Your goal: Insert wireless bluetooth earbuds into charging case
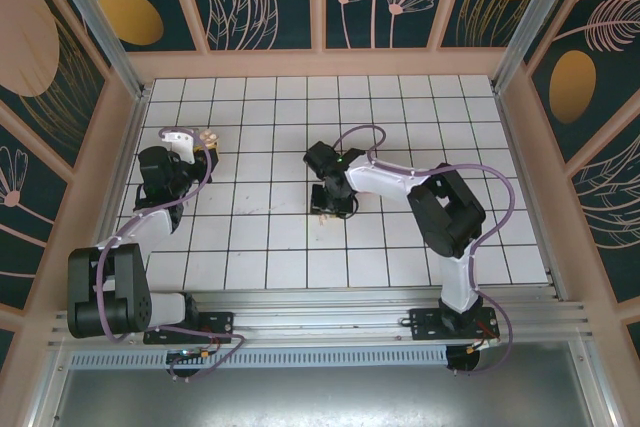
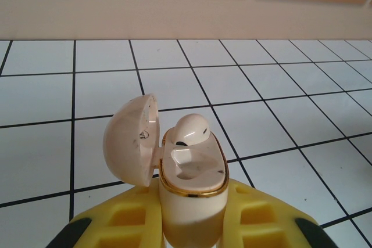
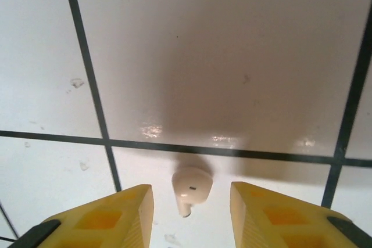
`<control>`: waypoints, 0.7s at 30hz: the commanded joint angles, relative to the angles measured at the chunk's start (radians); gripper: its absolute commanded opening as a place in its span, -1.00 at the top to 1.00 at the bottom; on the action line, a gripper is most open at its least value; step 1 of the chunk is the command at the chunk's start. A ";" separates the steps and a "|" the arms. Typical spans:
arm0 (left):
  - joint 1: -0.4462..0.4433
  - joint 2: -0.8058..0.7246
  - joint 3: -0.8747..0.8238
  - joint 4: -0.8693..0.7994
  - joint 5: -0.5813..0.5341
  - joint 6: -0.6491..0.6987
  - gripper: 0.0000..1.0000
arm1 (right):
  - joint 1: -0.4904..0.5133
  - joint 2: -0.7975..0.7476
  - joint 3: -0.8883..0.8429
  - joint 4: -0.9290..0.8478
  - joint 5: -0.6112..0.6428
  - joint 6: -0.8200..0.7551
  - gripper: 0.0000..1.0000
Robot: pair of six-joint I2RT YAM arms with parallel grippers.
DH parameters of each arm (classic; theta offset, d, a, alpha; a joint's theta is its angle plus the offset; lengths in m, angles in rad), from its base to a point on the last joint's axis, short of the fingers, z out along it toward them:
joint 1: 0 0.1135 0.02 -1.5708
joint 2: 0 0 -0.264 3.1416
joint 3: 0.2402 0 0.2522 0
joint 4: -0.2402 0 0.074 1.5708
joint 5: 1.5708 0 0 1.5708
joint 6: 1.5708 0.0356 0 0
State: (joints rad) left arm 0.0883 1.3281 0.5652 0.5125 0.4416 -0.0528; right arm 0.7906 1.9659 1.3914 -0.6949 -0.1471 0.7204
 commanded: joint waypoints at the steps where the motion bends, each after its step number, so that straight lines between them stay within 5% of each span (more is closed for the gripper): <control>1: 0.003 -0.018 0.023 0.024 0.023 0.009 0.79 | -0.014 -0.041 0.050 -0.094 0.002 0.082 0.21; 21: 0.004 -0.013 0.027 0.015 0.026 0.012 0.79 | -0.027 0.094 0.150 -0.156 -0.038 0.071 0.32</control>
State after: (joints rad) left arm 0.0883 1.3281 0.5652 0.5121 0.4458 -0.0528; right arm 0.7666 2.0335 1.5055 -0.7952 -0.1917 0.8097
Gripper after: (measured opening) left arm 0.194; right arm 0.343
